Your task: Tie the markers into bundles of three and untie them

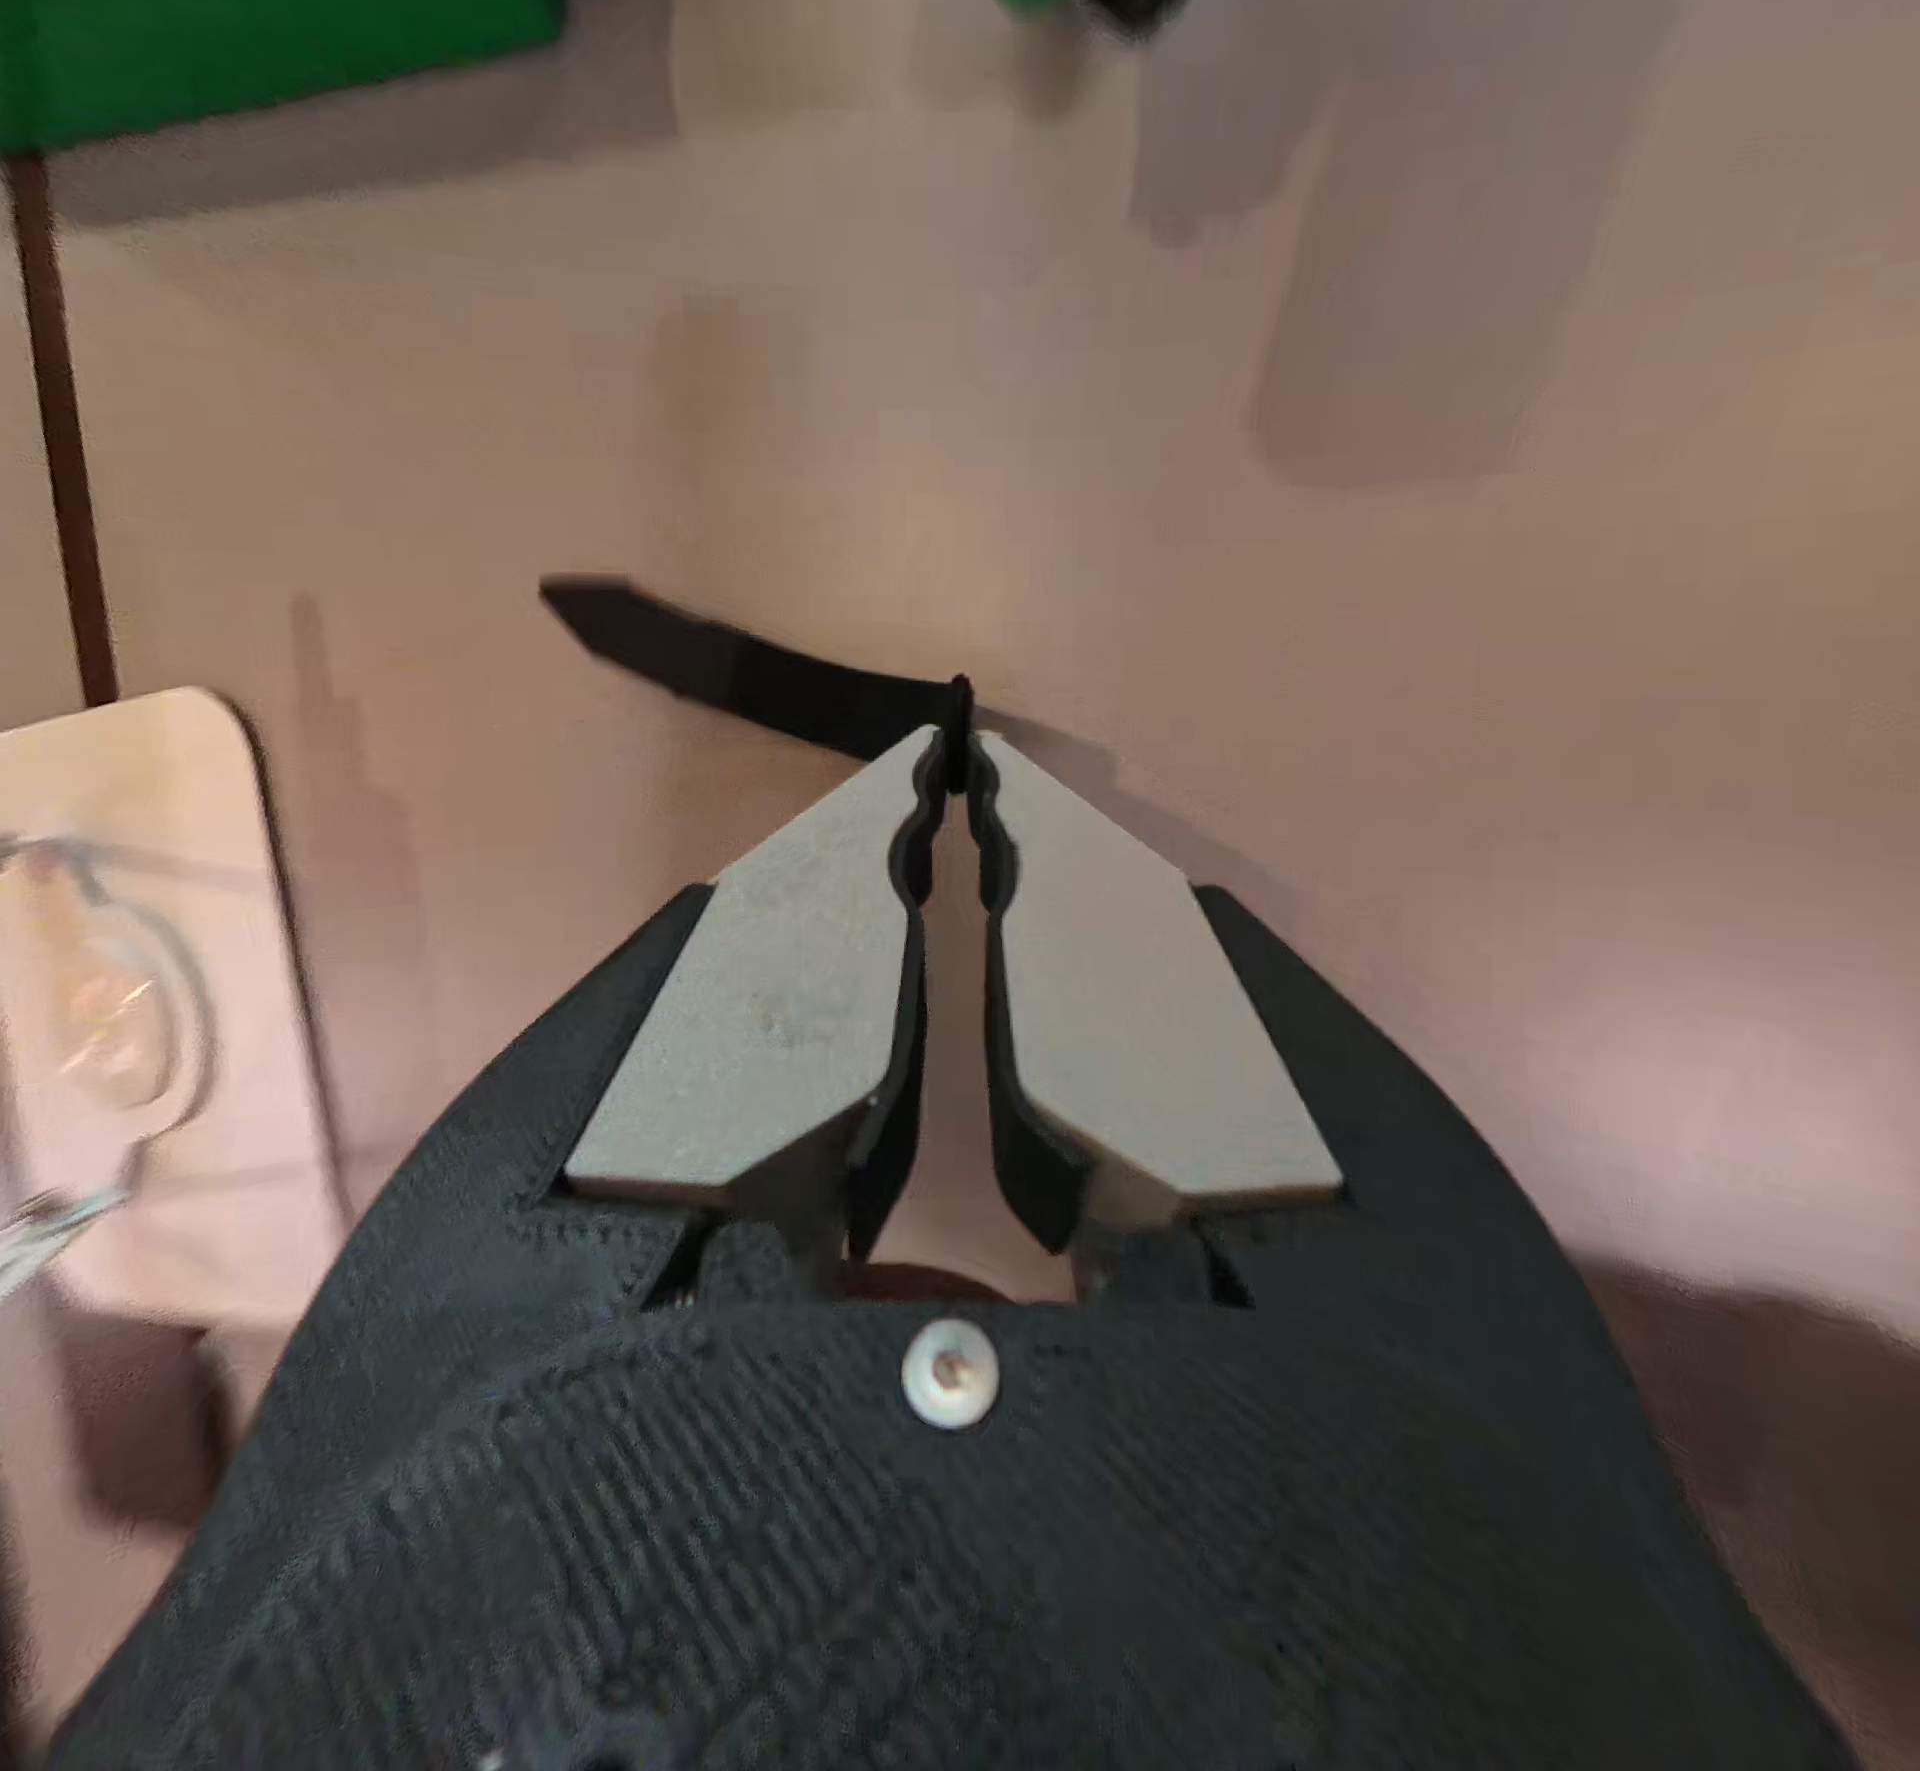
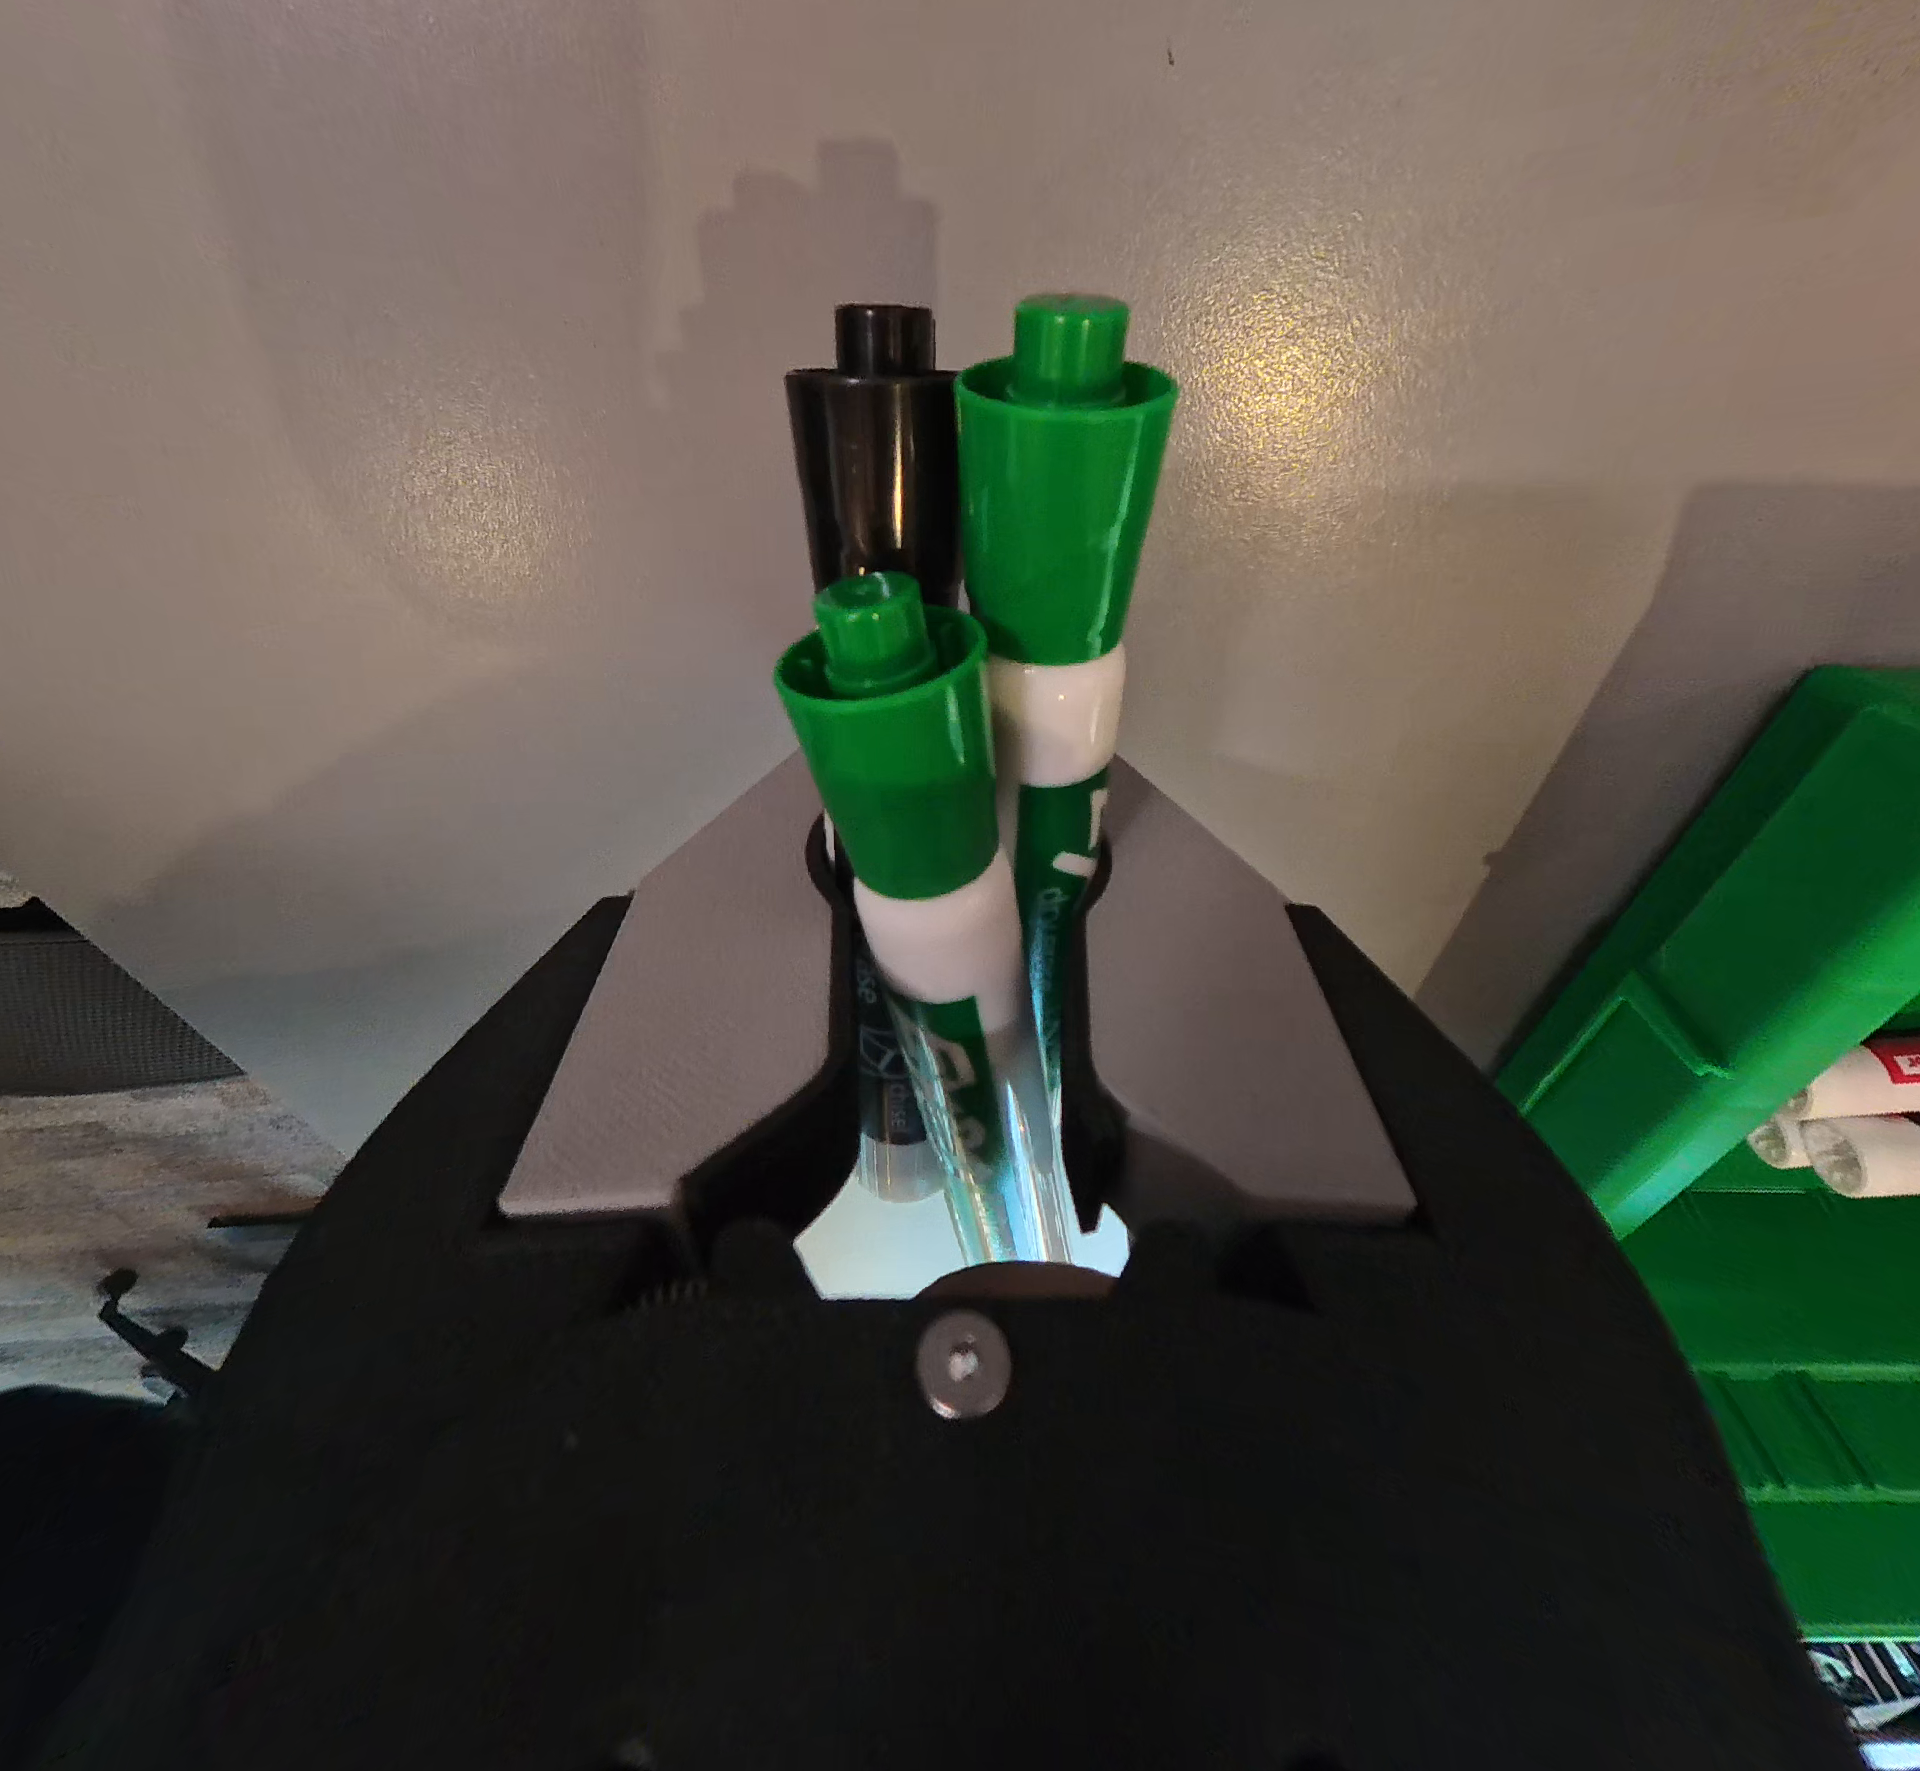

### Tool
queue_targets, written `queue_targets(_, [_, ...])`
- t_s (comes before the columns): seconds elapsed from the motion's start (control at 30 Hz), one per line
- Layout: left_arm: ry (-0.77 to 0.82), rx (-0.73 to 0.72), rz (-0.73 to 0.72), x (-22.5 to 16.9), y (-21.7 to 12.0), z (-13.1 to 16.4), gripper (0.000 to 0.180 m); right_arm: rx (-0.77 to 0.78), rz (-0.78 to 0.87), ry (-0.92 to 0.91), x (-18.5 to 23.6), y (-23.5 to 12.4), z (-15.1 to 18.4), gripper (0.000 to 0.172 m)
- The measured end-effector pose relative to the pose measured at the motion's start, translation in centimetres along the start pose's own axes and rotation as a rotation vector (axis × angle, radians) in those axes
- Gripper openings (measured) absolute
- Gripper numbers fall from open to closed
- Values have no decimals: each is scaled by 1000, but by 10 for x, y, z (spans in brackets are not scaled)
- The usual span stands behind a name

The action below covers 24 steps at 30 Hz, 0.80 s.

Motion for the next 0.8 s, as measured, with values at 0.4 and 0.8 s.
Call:
queue_targets(0.4, [412,743,263,-26,2,-16,27,-57,3,6,1,-1,3,36])
queue_targets(0.8, [86,224,-84,-27,-23,-10,80,-21,1,-1,1,0,0,36])
Point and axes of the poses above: each gripper's, where its closed fingertips meet, y out along the fingers, z out of its underside, x = y × z across the jaws, the point moved 7 cm from there along -y, back along the fingers, and after that the axes turned 14 degrees about -x, right-handed, at the moved point
